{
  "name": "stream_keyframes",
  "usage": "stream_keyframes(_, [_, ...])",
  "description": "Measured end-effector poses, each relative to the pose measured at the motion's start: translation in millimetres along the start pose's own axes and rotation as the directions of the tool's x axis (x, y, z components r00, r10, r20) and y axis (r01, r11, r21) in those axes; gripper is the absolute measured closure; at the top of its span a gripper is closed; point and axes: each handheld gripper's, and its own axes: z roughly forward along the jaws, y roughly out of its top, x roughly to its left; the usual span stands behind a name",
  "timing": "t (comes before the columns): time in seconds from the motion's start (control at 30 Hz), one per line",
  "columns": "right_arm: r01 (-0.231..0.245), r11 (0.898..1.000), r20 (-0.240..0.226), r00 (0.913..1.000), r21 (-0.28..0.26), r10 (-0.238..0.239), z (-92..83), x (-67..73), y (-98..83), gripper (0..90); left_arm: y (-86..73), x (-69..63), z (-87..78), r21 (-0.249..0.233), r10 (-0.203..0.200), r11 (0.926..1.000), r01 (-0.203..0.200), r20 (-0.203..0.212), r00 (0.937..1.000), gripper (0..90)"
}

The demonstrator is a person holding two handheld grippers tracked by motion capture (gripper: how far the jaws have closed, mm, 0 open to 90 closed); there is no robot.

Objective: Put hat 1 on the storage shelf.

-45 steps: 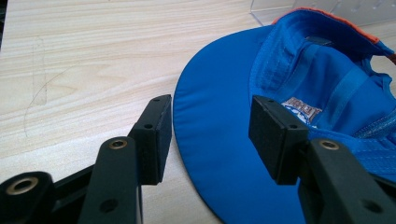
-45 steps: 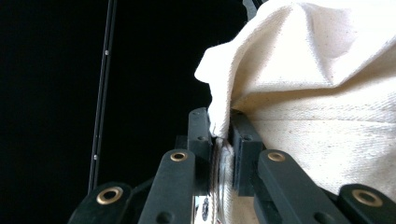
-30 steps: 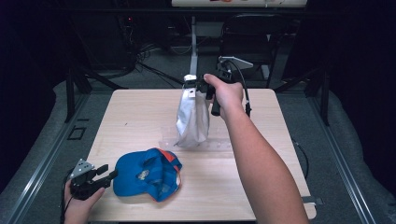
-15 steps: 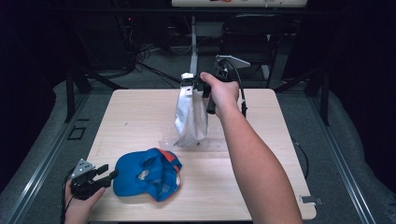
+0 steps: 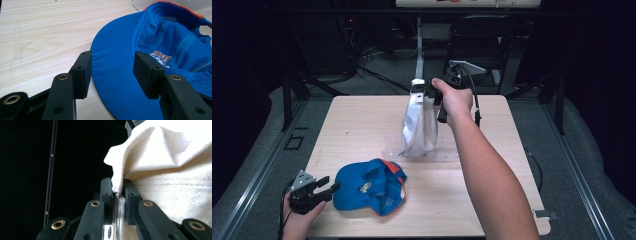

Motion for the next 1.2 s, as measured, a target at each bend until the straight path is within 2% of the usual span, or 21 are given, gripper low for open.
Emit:
stream_keyframes(0.23, [0.014, 0.999, -0.025, 0.9996, 0.035, -0.013, 16.8, 1.7, -6.1, 80.6, 8.1, -14.0, -0.9, -0.015, 0.032, 0.9994, -0.032, 0.038, 0.9987, 49.3])
stream_keyframes(0.27, [0.019, 0.999, -0.03, 0.9994, 0.043, -0.018, 19.5, 2.1, -7.3, 80.5, 14.5, -20.8, -0.3, -0.019, 0.05, 0.9986, -0.049, 0.054, 0.9973, 49.3])
stream_keyframes(0.3, [0.019, 0.999, -0.03, 0.9994, 0.043, -0.018, 19.5, 2.1, -7.3, 80.5, 14.5, -20.8, -0.3, -0.019, 0.05, 0.9986, -0.049, 0.054, 0.9973, 49.4])
stream_keyframes(0.33, [0.02, 0.999, -0.041, 0.999, 0.041, -0.019, 21.2, 2.2, -7.4, 80.4, 21.8, -28.5, 0.2, -0.03, 0.075, 0.9969, -0.073, 0.073, 0.9945, 49.5])
stream_keyframes(0.43, [0.015, 0.999, -0.055, 0.9984, 0.036, -0.013, 24.2, 1.4, -7.1, 80.3, 28.8, -36.6, 1.1, -0.042, 0.099, 0.9945, -0.095, 0.092, 0.9908, 50.1])
stream_keyframes(0.57, [0.018, 0.999, -0.067, 0.9977, 0.045, -0.015, 28.6, 1.9, -7.5, 80.2, 44.9, -54.0, 9.7, -0.05, 0.158, 0.9869, -0.153, 0.128, 0.979, 50.6])
stream_keyframes(0.6, [0.017, 0.999, -0.071, 0.9974, 0.049, -0.013, 31.6, 2.5, -8.1, 80.2, 54.4, -64.4, 16.3, -0.063, 0.179, 0.9831, -0.172, 0.143, 0.9734, 50.6])
stream_keyframes(0.63, [0.017, 0.999, -0.071, 0.9974, 0.049, -0.013, 31.6, 2.5, -8.1, 80.2, 54.4, -64.4, 16.3, -0.063, 0.179, 0.9831, -0.172, 0.143, 0.9734, 50.6])
stream_keyframes(0.67, [0.019, 0.998, -0.074, 0.9972, 0.053, -0.015, 33.3, 3.2, -8.4, 80.2, 59.7, -70.0, 19.0, -0.063, 0.194, 0.9805, -0.186, 0.152, 0.9693, 50.6])
stream_keyframes(0.7, [0.027, 0.998, -0.075, 0.9969, 0.063, -0.022, 36.9, 5.6, -9.1, 80.1, 69.7, -81.7, 25.0, -0.081, 0.22, 0.9745, -0.209, 0.162, 0.9619, 51.1])
stream_keyframes(0.77, [0.028, 0.997, -0.083, 0.9963, 0.068, -0.022, 40.6, 7.6, -10.4, 80.0, 79.1, -92.8, 30.6, -0.086, 0.248, 0.9679, -0.236, 0.174, 0.9529, 53.6])
stream_keyframes(0.8, [0.031, 0.997, -0.085, 0.9961, 0.073, -0.025, 42.2, 8.5, -11.2, 80.0, 83.2, -98.1, 33.5, -0.084, 0.256, 0.9659, -0.245, 0.178, 0.9501, 55.4])
stream_keyframes(0.83, [0.031, 0.997, -0.085, 0.9961, 0.073, -0.025, 42.2, 8.5, -11.2, 80.0, 83.2, -98.1, 33.5, -0.084, 0.256, 0.9659, -0.245, 0.178, 0.9501, 56.1])
stream_keyframes(0.87, [0.035, 0.996, -0.085, 0.996, 0.084, -0.028, 45.4, 9.5, -12.7, 80.0, 90.2, -107.7, 40.2, -0.099, 0.272, 0.961, -0.258, 0.171, 0.9469, 56.1])
stream_keyframes(0.93, [0.041, 0.995, -0.088, 0.9956, 0.088, -0.033, 47.4, 10.0, -14.0, 80.0, 96.1, -116.5, 46.3, -0.11, 0.284, 0.9572, -0.268, 0.172, 0.9434, 55.5])
stream_keyframes(0.97, [0.041, 0.995, -0.088, 0.9956, 0.088, -0.033, 47.4, 10.0, -14.0, 80.0, 96.1, -116.5, 46.3, -0.11, 0.284, 0.9572, -0.268, 0.172, 0.9434, 54.7])
stream_keyframes(1.03, [0.048, 0.994, -0.087, 0.9954, 0.097, -0.039, 47.8, 9.9, -14.9, 80.0, 102.7, -129.3, 53.9, -0.115, 0.311, 0.949, -0.294, 0.179, 0.9336, 53.0])
stream_keyframes(1.07, [0.048, 0.994, -0.087, 0.9954, 0.097, -0.039, 47.8, 9.9, -14.9, 80.0, 102.7, -129.3, 53.9, -0.115, 0.311, 0.949, -0.294, 0.179, 0.9336, 52.4])
stream_keyframes(1.1, [0.05, 0.994, -0.088, 0.9952, 0.096, -0.042, 46.6, 9.6, -14.4, 80.0, 105.4, -136.8, 58.6, -0.124, 0.332, 0.9415, -0.314, 0.179, 0.926, 51.8])
stream_keyframes(1.13, [0.05, 0.994, -0.086, 0.9954, 0.096, -0.042, 45.9, 9.2, -13.9, 80.0, 106.8, -139.7, 61.7, -0.124, 0.342, 0.9379, -0.324, 0.169, 0.9245, 51.6])
stream_keyframes(1.2, [0.047, 0.994, -0.087, 0.9954, 0.094, -0.039, 45.4, 9.0, -13.3, 80.0, 108.1, -142.1, 65.2, -0.121, 0.348, 0.9357, -0.332, 0.155, 0.9247, 51.6])
